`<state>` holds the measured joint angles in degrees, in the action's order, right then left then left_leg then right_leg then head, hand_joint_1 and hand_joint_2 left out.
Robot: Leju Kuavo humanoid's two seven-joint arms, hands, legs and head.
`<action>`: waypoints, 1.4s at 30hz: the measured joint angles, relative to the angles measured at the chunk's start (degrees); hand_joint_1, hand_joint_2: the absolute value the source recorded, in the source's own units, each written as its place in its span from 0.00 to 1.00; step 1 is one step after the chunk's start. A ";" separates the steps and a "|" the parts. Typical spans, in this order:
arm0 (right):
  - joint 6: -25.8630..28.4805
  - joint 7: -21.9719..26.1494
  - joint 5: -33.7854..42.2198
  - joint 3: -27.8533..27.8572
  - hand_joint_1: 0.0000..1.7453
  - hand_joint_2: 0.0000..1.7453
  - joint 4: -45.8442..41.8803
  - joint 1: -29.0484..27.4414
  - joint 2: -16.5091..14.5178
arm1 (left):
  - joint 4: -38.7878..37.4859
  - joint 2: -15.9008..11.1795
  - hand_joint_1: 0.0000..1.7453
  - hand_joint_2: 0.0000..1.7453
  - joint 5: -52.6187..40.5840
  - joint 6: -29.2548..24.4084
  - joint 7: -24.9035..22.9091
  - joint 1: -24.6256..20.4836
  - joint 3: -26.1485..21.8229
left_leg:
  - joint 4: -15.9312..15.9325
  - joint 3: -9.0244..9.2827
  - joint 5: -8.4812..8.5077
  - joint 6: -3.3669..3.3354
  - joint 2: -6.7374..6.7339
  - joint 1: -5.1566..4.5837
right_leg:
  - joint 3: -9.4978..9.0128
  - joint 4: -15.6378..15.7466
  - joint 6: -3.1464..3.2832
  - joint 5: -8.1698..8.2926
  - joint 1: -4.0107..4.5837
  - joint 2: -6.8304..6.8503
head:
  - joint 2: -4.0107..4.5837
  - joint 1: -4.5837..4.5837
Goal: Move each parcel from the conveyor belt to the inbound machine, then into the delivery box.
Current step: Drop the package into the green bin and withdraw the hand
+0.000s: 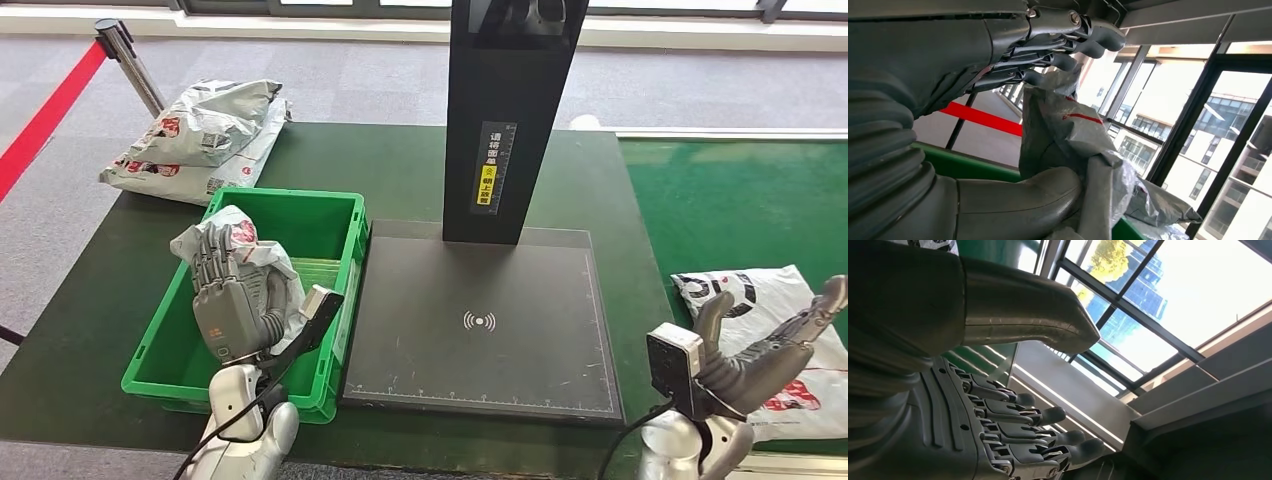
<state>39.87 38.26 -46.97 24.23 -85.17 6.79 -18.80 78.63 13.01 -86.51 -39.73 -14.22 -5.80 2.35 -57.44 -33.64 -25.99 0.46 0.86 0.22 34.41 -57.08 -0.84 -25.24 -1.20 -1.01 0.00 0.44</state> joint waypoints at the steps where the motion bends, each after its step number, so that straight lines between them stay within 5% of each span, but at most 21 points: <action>1: 0.00 0.03 0.09 0.06 0.00 1.00 -0.01 -0.01 0.00 | 1.52 0.10 0.00 1.00 0.01 -0.05 1.39 0.57 -0.11 | 0.00 -0.01 -0.01 0.00 0.00 0.00 | 0.00 0.00 0.00 0.00 0.00 0.00 | 0.00 0.00; 6: 0.00 0.25 0.25 0.43 0.00 1.00 0.01 -0.02 0.00 | 14.38 3.10 0.00 1.00 4.66 -0.35 16.28 3.61 -4.18 | 0.00 -0.05 -0.07 -0.01 0.00 0.00 | 0.03 0.01 0.01 -0.03 0.00 -0.01 | 0.00 -0.01; 15: 0.00 1.36 2.62 1.58 0.00 1.00 -0.16 -0.14 0.04 | 28.97 4.33 0.00 1.00 17.61 -0.44 27.08 6.13 -11.64 | 0.01 0.00 -0.11 0.04 -0.01 0.06 | 0.01 -0.01 0.07 -0.08 0.06 0.00 | 0.00 0.00; 23: 0.02 1.81 5.18 3.28 0.00 1.00 -1.66 -0.50 0.04 | 32.40 4.51 0.00 1.00 21.78 -0.42 30.85 6.97 -15.39 | 0.01 0.00 -0.11 0.05 0.01 0.06 | -0.01 0.00 0.08 -0.09 0.05 0.02 | 0.00 -0.01; 27: 0.01 1.79 4.22 5.04 0.00 1.00 -2.49 -0.67 0.04 | 30.81 4.54 0.00 1.00 40.39 0.07 42.84 6.95 -15.07 | 0.00 0.03 -0.12 0.05 0.02 0.04 | 0.00 0.02 0.08 -0.09 0.04 0.03 | 0.00 0.01; 29: 0.01 1.78 1.27 7.15 0.00 1.00 -2.52 -0.13 0.04 | 28.15 4.44 0.00 1.00 58.11 3.39 50.48 6.85 -12.17 | 0.00 0.02 -0.12 0.04 0.06 0.03 | -0.03 0.02 0.08 -0.09 0.03 0.08 | 0.00 0.00; 32: 0.01 1.78 -6.60 12.59 0.00 1.00 -2.31 3.20 0.01 | 25.46 4.08 0.00 1.00 76.97 14.98 53.88 6.69 -6.07 | 0.00 0.01 -0.12 0.03 0.08 0.01 | -0.04 0.02 0.04 -0.05 0.01 0.09 | 0.00 -0.01; 37: 0.01 1.71 -15.11 22.10 0.00 1.00 -1.51 8.27 -0.13 | 22.95 3.81 0.00 1.00 84.65 25.37 54.25 6.38 -0.54 | -0.03 0.02 -0.10 0.01 0.07 0.00 | -0.07 0.02 -0.01 -0.01 -0.01 0.07 | 0.00 -0.01; 42: -0.03 1.39 -32.78 33.65 0.00 1.00 0.82 15.66 0.82 | 19.75 3.76 0.00 1.00 87.83 39.15 54.11 5.81 2.09 | -0.04 0.03 -0.10 0.00 0.05 -0.01 | -0.05 0.03 -0.01 -0.01 0.00 0.06 | 0.00 -0.01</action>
<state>39.84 39.65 -79.74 57.88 -84.35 22.45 -17.98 98.38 16.77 1.32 -0.58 39.89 0.01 4.44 -57.49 -33.61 -26.09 0.46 0.92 0.21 34.36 -57.05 -0.85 -25.25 -1.20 -0.96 0.00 0.43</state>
